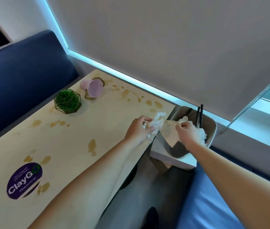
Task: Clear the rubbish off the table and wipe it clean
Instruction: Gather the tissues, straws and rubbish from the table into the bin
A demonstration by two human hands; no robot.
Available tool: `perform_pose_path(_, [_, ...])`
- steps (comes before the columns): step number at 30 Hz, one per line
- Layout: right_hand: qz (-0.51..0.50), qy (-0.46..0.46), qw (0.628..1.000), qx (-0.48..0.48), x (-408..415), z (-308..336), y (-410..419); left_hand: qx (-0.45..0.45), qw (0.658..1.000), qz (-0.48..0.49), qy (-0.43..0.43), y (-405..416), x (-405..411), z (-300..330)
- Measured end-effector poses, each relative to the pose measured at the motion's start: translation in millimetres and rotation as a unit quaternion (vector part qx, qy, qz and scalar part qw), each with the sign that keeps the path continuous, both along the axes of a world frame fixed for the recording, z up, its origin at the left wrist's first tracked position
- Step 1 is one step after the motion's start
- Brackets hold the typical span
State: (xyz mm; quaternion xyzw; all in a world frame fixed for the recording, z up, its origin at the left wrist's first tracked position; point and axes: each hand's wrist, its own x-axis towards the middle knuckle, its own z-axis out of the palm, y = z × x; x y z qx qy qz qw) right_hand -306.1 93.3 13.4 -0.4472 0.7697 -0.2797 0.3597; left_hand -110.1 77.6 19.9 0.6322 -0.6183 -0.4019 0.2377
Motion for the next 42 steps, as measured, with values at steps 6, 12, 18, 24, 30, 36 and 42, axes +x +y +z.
perform_pose_path(6, [0.02,0.138,0.99,0.01,-57.5,-21.7,-26.9,0.017,1.0,-0.019,0.006,-23.0,-48.8,-17.4])
perform_pose_path(12, [0.102,0.228,0.968,0.035,-82.2,-46.3,-41.5,0.015,0.999,-0.035,-0.009,-44.8,-71.9,-28.5])
perform_pose_path(18, [0.169,0.221,0.953,0.123,-85.3,-68.0,-42.3,0.021,0.999,-0.035,-0.014,-57.0,-81.6,-36.3])
perform_pose_path(24, [0.069,0.114,0.99,0.053,-89.1,-57.1,-54.6,0.024,0.999,-0.033,-0.02,-69.7,-89.3,-38.2])
perform_pose_path(30, [0.003,0.077,0.997,-0.033,-95.9,-46.3,-85.6,0.025,0.999,-0.037,-0.017,-80.1,-103.3,-40.9])
perform_pose_path(36, [0.056,0.103,0.993,-0.019,-113.3,-56.4,-95.8,0.025,0.998,-0.062,-0.013,-86.9,-113.0,-40.3])
perform_pose_path(42, [0.087,0.136,0.982,-0.093,-100.9,-41.8,-85.3,0.03,0.995,-0.093,-0.028,-92.1,-119.4,-40.0])
